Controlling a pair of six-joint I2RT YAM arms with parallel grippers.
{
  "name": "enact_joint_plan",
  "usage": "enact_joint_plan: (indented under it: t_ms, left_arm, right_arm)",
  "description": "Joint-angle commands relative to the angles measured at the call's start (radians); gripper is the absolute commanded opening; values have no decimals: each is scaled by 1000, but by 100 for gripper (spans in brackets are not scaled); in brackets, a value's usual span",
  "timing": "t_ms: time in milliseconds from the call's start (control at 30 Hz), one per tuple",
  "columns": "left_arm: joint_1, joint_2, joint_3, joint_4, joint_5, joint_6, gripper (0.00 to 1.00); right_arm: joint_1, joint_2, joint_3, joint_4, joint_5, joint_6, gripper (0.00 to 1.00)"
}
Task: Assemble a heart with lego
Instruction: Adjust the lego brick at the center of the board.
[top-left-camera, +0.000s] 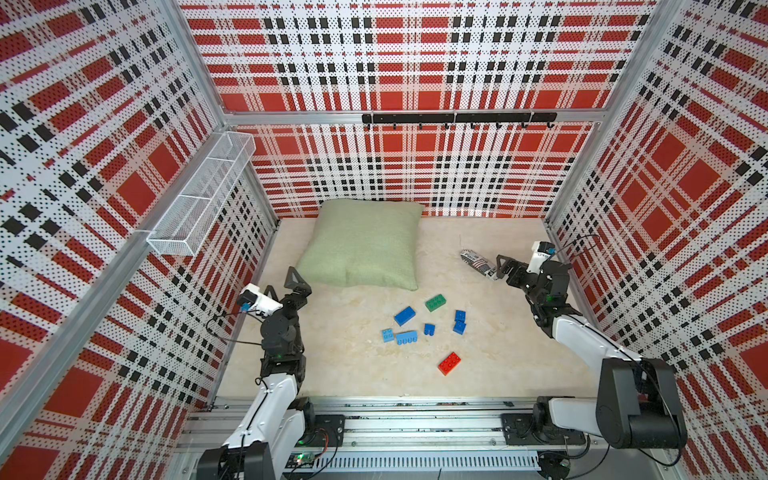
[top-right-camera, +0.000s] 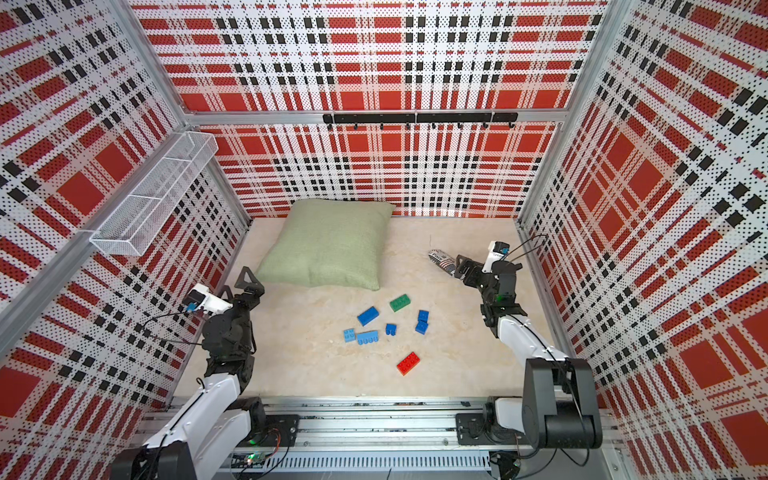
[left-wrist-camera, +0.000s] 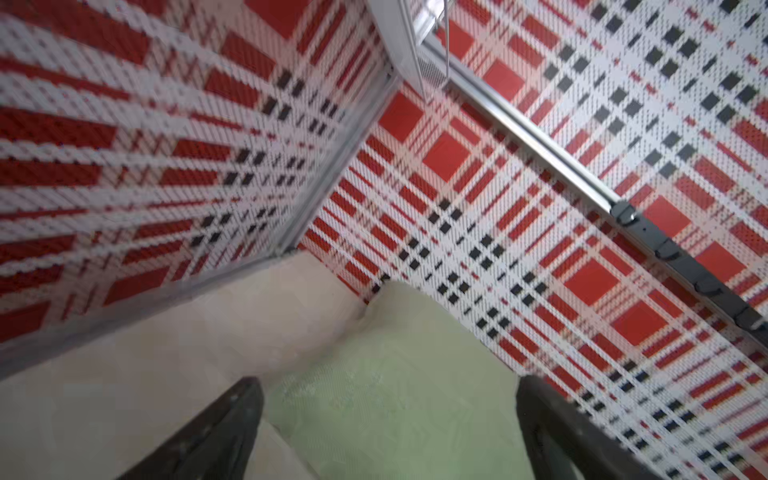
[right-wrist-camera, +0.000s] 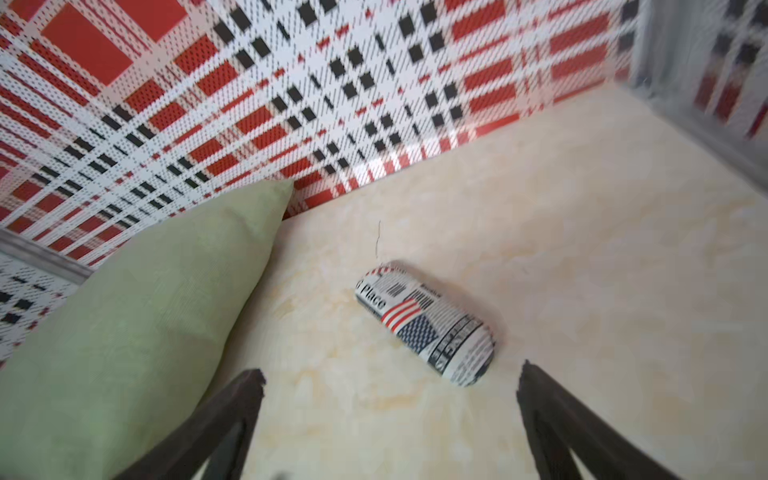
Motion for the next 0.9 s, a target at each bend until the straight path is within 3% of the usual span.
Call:
enact_joint_plan:
  t_ms: [0, 100, 233, 433, 700, 867]
  left_arm:
    - [-92, -32, 74, -333, 62, -82, 99]
    - [-213, -9, 113, -458, 25, -97, 99]
    - [-381, 82, 145, -492, 52, -124, 94]
    - [-564, 242, 176, -481, 88, -160, 85]
    - [-639, 445, 215, -432, 191, -176, 71]
    - [-674, 513, 255, -427, 197, -156, 67]
  right_arm:
    - [107, 24, 87, -174, -23, 50, 100]
    - [225, 69, 125, -204, -13, 73, 100]
    - [385, 174, 212, -256, 38, 127, 100]
    - [576, 324, 305, -265, 103, 225, 96]
    - [681, 472, 371, -259, 64, 266, 68]
    - [706, 559, 451, -283, 53, 233, 65]
